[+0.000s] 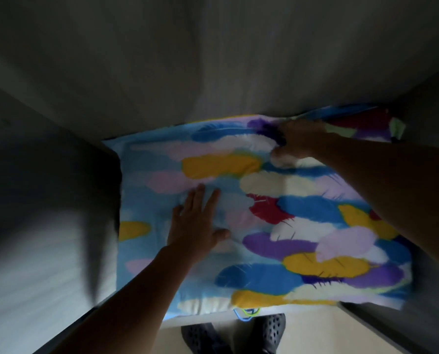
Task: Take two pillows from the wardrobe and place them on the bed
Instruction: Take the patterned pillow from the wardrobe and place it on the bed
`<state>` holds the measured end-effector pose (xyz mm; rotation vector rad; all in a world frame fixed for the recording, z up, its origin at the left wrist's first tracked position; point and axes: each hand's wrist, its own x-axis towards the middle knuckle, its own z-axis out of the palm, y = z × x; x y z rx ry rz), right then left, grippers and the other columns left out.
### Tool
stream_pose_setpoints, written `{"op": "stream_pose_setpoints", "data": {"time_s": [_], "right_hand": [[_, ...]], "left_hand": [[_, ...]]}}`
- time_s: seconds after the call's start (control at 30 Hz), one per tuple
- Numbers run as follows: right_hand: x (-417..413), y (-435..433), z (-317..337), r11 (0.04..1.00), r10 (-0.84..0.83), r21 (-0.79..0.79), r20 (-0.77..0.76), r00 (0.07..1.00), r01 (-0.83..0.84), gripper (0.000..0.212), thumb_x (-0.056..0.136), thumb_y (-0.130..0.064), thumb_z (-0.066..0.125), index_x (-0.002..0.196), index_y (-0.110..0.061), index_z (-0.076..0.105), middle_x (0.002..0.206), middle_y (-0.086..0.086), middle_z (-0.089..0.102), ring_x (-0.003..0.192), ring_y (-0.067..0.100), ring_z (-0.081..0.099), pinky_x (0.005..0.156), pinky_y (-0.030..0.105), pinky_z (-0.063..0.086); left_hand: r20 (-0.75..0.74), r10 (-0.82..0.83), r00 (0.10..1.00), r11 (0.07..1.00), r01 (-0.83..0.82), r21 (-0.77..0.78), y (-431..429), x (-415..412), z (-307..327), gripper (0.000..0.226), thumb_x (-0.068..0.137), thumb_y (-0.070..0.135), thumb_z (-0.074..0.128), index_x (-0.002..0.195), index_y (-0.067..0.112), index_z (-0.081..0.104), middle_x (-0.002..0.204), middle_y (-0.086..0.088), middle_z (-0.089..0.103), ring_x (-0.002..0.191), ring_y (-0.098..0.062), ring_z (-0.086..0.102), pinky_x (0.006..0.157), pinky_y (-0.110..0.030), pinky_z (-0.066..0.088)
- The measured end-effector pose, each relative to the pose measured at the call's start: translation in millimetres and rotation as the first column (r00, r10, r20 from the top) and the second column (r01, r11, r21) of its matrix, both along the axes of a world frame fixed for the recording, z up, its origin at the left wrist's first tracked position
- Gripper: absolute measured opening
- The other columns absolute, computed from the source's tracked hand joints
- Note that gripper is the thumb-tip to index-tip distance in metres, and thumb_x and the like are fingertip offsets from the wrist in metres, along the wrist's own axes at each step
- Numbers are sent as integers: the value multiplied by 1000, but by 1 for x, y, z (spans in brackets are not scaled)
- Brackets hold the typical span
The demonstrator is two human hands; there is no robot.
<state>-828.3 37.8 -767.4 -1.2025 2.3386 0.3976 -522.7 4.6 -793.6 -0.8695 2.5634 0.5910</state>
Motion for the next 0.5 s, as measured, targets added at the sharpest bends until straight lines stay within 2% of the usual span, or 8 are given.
{"op": "stream_pose_setpoints", "data": {"time_s": [0.03, 0.07, 0.1, 0.13, 0.2, 0.3, 0.4, 0.5], "right_hand": [[3, -1, 5, 999, 3, -51, -7, 1000, -3, 55, 80, -43, 65, 129, -20, 53, 124, 14, 60, 113, 36, 56, 96, 43, 45], [6, -1, 7, 986, 21, -162, -52, 998, -29, 37, 85, -30, 59, 118, -13, 61, 112, 17, 65, 102, 37, 61, 86, 39, 49], [9, 3, 9, 954, 37, -293, -111, 993, -68, 28, 86, -23, 52, 105, -8, 66, 98, 20, 67, 90, 38, 64, 77, 37, 52], [13, 7, 12, 924, 40, -374, -131, 991, -87, 27, 84, -21, 48, 95, -6, 68, 89, 21, 68, 82, 39, 65, 71, 38, 54], [21, 23, 28, 903, 17, -427, -69, 997, -45, 27, 82, -24, 51, 89, -7, 70, 87, 21, 70, 82, 40, 66, 72, 42, 54], [33, 58, 57, 814, 36, -578, -62, 997, -65, 17, 79, -22, 57, 80, -9, 68, 77, 17, 68, 71, 37, 65, 64, 39, 51], [58, 98, 80, 744, 46, -657, -134, 990, -123, 20, 87, -22, 49, 87, -14, 68, 82, 11, 65, 75, 34, 59, 68, 39, 43], [87, 134, 97, 687, 73, -708, -156, 985, -163, 24, 92, -21, 45, 89, -14, 68, 80, 8, 61, 74, 32, 52, 70, 39, 36]], "left_hand": [[26, -3, 1000, 1000, 2, 23, -2, -2, 4, 93, 80, 62, 55, 149, 33, 0, 161, -6, -2, 147, -26, 7, 112, -49, 21], [41, 2, 999, 999, -3, 45, -3, -3, 9, 92, 81, 60, 56, 149, 33, 2, 161, -6, -1, 147, -26, 8, 111, -48, 22], [40, 15, 999, 998, -17, 58, -4, -5, 15, 89, 82, 58, 57, 149, 33, 5, 161, -6, 2, 146, -26, 10, 111, -47, 24], [24, 31, 999, 998, -32, 57, -6, -7, 21, 84, 84, 55, 56, 149, 31, 9, 160, -7, 6, 145, -27, 13, 110, -45, 25], [-47, 79, 996, 997, -79, 8, -13, -12, 35, 76, 87, 47, 55, 149, 26, 16, 158, -11, 15, 142, -30, 22, 109, -44, 29], [-211, 78, 974, 986, -106, -125, -36, -27, 58, 84, 79, 41, 68, 148, 19, 25, 153, -21, 27, 136, -41, 33, 102, -51, 37], [-294, -57, 954, 973, -12, -228, -60, -52, 81, 106, 65, 61, 70, 148, 21, 18, 154, -21, 24, 139, -41, 29, 105, -51, 34], [-332, -108, 937, 988, 64, -140, -70, -85, 111, 122, 50, 84, 57, 149, 28, 13, 157, -10, 21, 145, -29, 17, 113, -46, 23]]}}
